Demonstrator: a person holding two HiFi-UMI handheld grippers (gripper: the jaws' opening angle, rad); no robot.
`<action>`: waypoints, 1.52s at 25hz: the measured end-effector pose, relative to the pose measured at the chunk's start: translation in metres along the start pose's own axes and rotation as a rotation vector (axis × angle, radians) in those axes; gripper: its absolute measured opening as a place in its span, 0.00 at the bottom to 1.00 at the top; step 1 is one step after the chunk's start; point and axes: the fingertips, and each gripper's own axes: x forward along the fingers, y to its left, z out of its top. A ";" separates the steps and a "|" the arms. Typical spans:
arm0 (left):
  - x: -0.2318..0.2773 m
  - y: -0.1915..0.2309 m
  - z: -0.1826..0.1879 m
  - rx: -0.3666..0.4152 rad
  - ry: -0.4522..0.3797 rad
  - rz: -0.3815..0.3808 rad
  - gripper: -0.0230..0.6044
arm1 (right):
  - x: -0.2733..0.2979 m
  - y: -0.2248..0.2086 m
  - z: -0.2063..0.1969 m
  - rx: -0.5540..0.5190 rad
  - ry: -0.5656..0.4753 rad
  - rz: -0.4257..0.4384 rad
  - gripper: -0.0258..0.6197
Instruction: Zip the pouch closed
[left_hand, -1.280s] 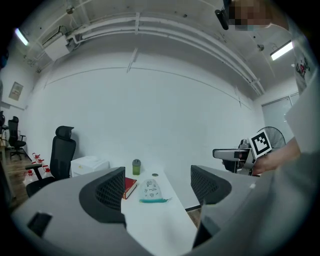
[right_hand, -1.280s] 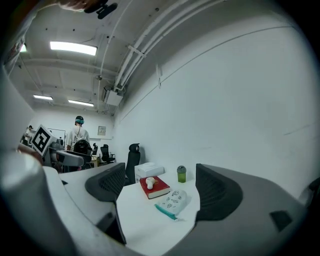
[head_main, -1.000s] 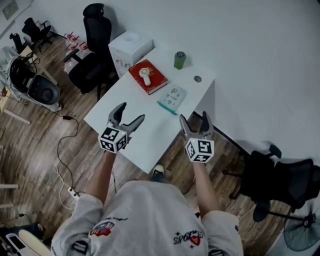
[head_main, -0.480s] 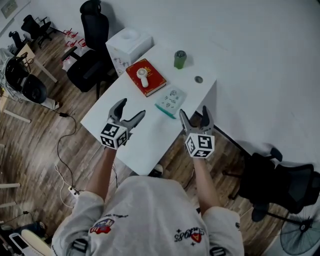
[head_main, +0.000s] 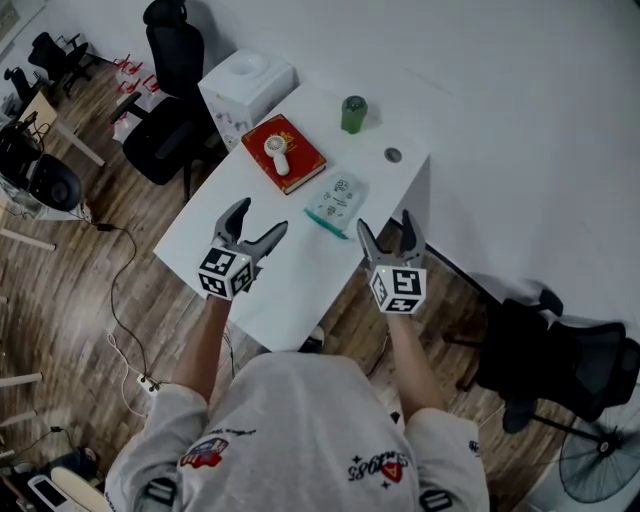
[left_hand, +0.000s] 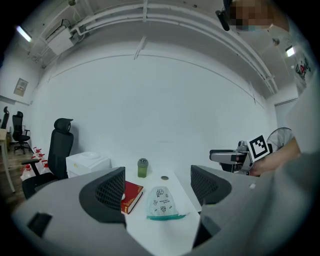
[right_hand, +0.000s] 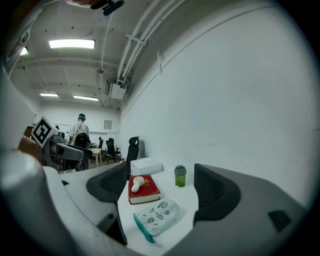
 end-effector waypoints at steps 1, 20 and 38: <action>0.001 0.002 -0.005 -0.006 0.010 0.000 0.68 | 0.002 0.000 -0.007 0.001 0.015 0.003 0.67; 0.011 0.021 -0.091 -0.083 0.169 -0.032 0.68 | 0.020 0.015 -0.128 -0.019 0.255 0.048 0.66; -0.032 0.039 -0.144 -0.153 0.245 0.036 0.68 | 0.027 0.010 -0.239 -0.252 0.574 0.185 0.65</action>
